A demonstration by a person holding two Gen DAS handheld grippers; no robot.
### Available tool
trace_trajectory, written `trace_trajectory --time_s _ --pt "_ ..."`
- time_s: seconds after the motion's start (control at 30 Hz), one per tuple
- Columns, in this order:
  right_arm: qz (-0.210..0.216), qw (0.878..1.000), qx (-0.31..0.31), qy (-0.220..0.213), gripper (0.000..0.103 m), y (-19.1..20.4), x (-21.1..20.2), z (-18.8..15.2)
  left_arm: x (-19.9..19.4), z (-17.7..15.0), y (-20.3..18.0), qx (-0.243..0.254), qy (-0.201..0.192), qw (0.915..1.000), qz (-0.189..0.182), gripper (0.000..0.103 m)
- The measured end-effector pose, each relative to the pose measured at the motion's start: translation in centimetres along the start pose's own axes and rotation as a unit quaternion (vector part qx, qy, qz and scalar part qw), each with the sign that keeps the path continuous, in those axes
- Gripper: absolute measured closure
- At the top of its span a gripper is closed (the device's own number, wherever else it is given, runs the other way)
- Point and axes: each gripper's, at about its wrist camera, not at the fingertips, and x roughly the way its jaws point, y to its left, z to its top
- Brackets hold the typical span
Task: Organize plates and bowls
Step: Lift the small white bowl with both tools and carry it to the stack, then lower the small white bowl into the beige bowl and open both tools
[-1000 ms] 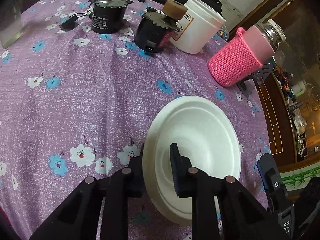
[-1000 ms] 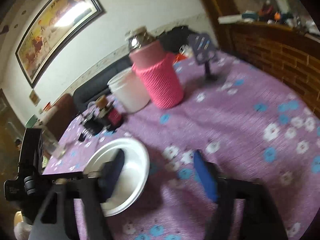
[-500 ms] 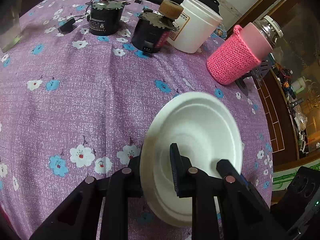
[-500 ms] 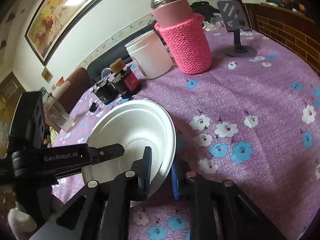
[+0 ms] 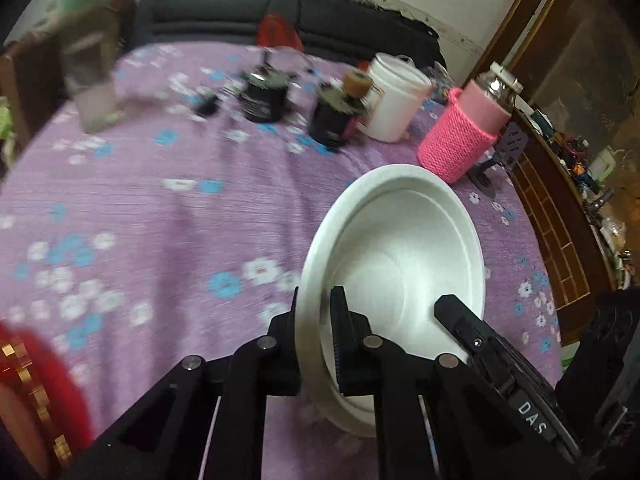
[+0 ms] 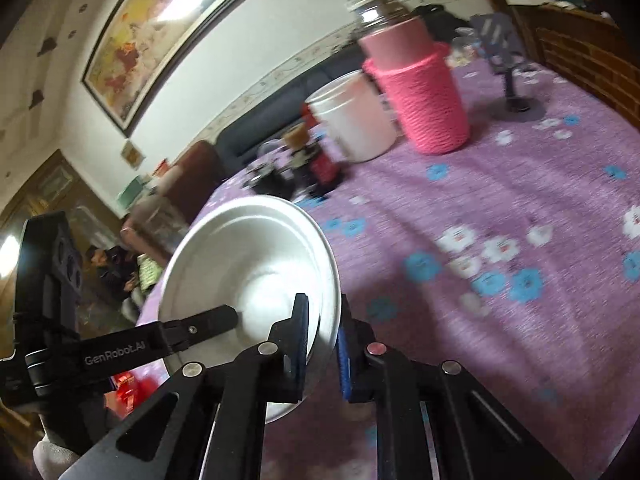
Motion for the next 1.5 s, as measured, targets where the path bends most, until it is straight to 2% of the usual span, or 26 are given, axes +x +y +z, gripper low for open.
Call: trace_trajectory --time_s 0.37,0.57,0.67,0.8,0.93,1.2,1.3,1.37,1.4,1.43,1.47,1.5 --pt "0.083 0.995 -0.060 0.016 0.089 11.0 -1.9 -3.1 -12.4 -4.5 7.3 -0.033 -0.069 0.9962 0.044 0.093" --pt "0.116 0.985 -0.117 0.043 0.089 18.6 -1.5 -5.9 -17.5 -7.4 12.7 -0.073 -0.099 0.9897 0.073 0.092" --pt "0.131 0.981 -0.131 0.063 0.089 21.1 -0.5 -7.3 -19.7 -8.9 15.3 -0.091 -0.113 0.9848 0.095 0.092" --pt "0.134 0.975 -0.155 0.090 0.089 24.7 1.5 -9.7 -21.6 -10.4 17.7 -0.101 -0.132 0.9769 0.134 0.092" --pt "0.133 0.971 -0.161 0.114 0.089 26.6 3.2 -11.4 -22.2 -11.9 20.1 -0.112 -0.141 0.9694 0.167 0.092" --pt "0.085 0.969 -0.191 0.134 0.088 28.5 6.5 -13.5 -20.9 -13.1 23.1 -0.131 -0.127 0.9636 0.196 0.089" --pt "0.074 0.968 -0.193 0.140 0.088 28.7 7.2 -14.0 -20.9 -13.3 23.5 -0.143 -0.127 0.9634 0.187 0.081" --pt "0.059 0.967 -0.202 0.142 0.091 28.7 7.9 -14.3 -21.5 -13.5 23.9 -0.147 -0.143 0.9606 0.188 0.060" --pt "0.056 0.967 -0.205 0.142 0.091 28.8 7.9 -14.5 -22.0 -13.5 23.8 -0.147 -0.153 0.9576 0.195 0.054" --pt "0.053 0.967 -0.206 0.142 0.090 28.8 8.0 -14.6 -22.5 -13.6 23.8 -0.147 -0.165 0.9540 0.202 0.044" --pt "0.049 0.967 -0.207 0.141 0.091 28.8 8.1 -14.7 -22.9 -13.6 23.7 -0.146 -0.173 0.9515 0.208 0.040" --pt "0.047 0.967 -0.210 0.140 0.091 28.8 8.3 -14.7 -23.1 -13.5 23.5 -0.143 -0.181 0.9490 0.215 0.040"
